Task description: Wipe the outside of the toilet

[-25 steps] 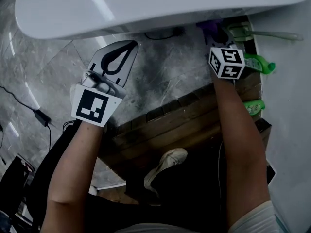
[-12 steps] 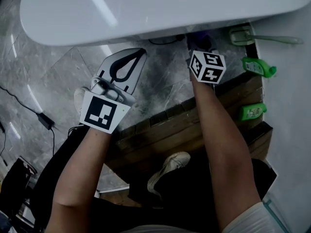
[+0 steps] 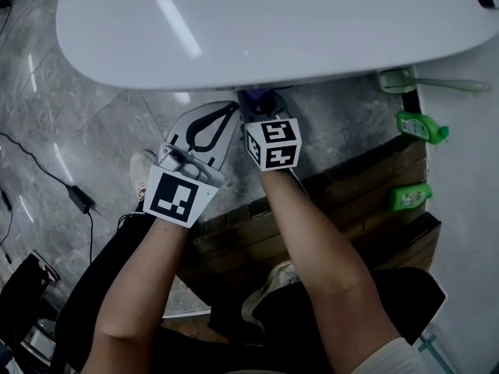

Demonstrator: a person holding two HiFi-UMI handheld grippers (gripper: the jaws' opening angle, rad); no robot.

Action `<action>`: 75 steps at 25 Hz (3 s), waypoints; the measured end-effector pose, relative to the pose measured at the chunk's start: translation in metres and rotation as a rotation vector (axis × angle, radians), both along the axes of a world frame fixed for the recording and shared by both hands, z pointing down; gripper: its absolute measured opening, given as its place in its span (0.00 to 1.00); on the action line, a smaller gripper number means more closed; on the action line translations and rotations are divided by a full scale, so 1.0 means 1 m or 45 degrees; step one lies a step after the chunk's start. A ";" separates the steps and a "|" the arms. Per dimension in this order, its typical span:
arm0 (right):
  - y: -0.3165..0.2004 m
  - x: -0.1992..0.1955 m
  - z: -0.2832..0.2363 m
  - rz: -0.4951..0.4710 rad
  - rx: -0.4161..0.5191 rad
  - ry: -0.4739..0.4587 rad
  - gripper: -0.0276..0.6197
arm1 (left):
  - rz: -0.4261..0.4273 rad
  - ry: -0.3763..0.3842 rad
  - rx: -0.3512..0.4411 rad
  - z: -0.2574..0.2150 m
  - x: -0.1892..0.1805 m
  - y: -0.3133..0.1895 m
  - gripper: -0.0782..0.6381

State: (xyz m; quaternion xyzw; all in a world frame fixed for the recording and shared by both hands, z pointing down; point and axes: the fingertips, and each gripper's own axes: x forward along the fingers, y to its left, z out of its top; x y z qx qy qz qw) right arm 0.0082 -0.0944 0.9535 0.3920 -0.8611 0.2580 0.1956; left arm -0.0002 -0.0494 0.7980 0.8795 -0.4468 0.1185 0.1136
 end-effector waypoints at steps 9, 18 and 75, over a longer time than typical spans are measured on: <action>0.009 -0.001 -0.038 -0.021 0.079 -0.062 0.19 | -0.029 -0.033 0.032 -0.010 -0.005 -0.008 0.12; 0.028 0.028 -0.153 0.182 0.040 -0.040 0.19 | 0.156 0.058 0.032 -0.106 0.018 0.028 0.12; -0.006 -0.133 -0.921 -0.053 0.519 -0.132 0.19 | 0.273 0.257 0.217 -0.794 -0.166 -0.041 0.12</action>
